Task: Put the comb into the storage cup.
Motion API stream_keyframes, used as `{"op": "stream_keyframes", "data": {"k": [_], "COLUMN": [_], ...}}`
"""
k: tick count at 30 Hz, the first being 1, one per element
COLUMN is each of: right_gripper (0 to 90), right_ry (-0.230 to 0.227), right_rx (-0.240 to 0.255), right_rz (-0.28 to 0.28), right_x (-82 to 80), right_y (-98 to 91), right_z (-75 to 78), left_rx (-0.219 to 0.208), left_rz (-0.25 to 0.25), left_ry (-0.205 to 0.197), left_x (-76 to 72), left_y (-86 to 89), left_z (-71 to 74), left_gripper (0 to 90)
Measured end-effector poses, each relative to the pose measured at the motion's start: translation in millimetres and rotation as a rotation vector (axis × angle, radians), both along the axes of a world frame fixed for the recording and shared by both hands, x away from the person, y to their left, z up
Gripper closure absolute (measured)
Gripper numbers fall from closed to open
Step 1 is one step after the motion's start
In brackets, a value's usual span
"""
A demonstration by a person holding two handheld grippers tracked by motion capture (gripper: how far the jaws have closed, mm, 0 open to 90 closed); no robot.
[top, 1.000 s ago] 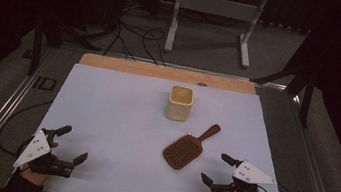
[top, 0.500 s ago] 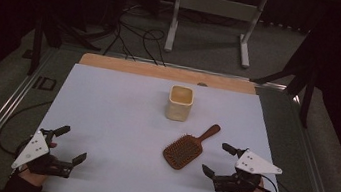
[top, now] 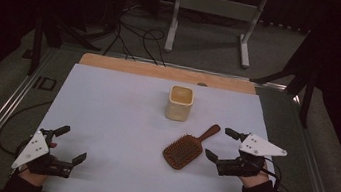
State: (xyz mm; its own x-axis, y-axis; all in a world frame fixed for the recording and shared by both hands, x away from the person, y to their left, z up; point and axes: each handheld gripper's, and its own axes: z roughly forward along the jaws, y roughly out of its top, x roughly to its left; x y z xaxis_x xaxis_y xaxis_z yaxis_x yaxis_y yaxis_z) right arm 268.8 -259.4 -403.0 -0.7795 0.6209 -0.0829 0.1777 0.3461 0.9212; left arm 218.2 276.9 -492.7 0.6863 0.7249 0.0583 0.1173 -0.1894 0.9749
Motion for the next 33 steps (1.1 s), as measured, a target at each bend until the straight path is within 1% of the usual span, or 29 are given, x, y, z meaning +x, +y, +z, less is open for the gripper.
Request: {"op": "stream_keyframes", "data": {"k": [1,4,5,6,8,9,12,13,15,21,23,24,25,26,29,30,33], "right_gripper": [8.0,8.1,8.1,8.1,8.1,8.5,8.5,8.5,8.5,8.9,8.9,11.1,11.8,11.8,11.8,11.9,13.3], "right_ry": [0.004,-0.003,-0.003,-0.006,-0.007,-0.005,-0.006,-0.007,-0.007,0.003,0.005,0.011,0.012,0.012,0.022,0.024,0.029], "right_rx": [0.003,0.001,0.001,-0.005,-0.004,-0.007,-0.004,-0.007,-0.011,-0.022,-0.022,-0.023,-0.023,-0.023,-0.024,-0.031,-0.033], "right_rz": [-0.004,-0.002,-0.002,-0.005,-0.006,-0.013,-0.013,-0.015,-0.018,-0.022,-0.025,-0.025,-0.025,-0.025,-0.030,-0.028,-0.029], "right_x": [1.8,9.1,9.1,15.3,17.1,22.2,24.2,31.8,36.1,52.1,54.2,60.1,62.6,62.6,68.3,73.2,77.4], "right_y": [0.0,-1.5,-1.5,-2.6,-3.0,-3.9,-4.3,-5.5,-5.2,-1.7,-1.1,0.2,0.8,0.8,3.0,4.1,5.4], "right_z": [1.3,5.3,5.3,8.7,9.4,11.9,12.6,16.0,17.5,16.9,16.5,15.1,14.3,14.3,12.1,10.4,8.8], "left_rx": [-0.001,-0.003,-0.003,-0.003,-0.004,-0.004,-0.008,-0.007,-0.007,-0.008,-0.008,-0.008,-0.008,-0.008,-0.012,-0.011,-0.010], "left_rz": [0.000,0.001,0.001,0.001,0.002,0.001,0.004,0.004,0.005,0.004,0.004,0.003,0.003,0.004,0.005,0.006,0.006], "left_ry": [0.000,0.002,0.002,0.003,0.002,0.000,0.003,0.003,0.002,0.002,0.003,0.004,0.004,0.002,0.002,0.002,0.001], "left_x": [-0.1,-0.1,-0.1,0.1,0.0,0.0,-0.2,-0.2,-0.3,-0.4,-0.4,-0.5,-0.5,-0.6,-0.8,-1.0,-1.2], "left_y": [0.2,0.4,0.4,0.4,0.5,0.6,1.0,1.0,1.0,1.6,1.4,1.7,1.7,1.9,2.6,2.8,2.7], "left_z": [0.1,0.0,0.0,-0.1,0.1,0.1,0.0,0.0,0.0,0.1,0.0,0.0,0.0,0.1,0.0,0.1,0.2], "left_gripper": [0.0,0.0,0.0,0.0,0.0,0.0,0.0,0.0,0.0,0.0,0.0,0.0,0.0,0.0,0.0,0.0,0.0]}}
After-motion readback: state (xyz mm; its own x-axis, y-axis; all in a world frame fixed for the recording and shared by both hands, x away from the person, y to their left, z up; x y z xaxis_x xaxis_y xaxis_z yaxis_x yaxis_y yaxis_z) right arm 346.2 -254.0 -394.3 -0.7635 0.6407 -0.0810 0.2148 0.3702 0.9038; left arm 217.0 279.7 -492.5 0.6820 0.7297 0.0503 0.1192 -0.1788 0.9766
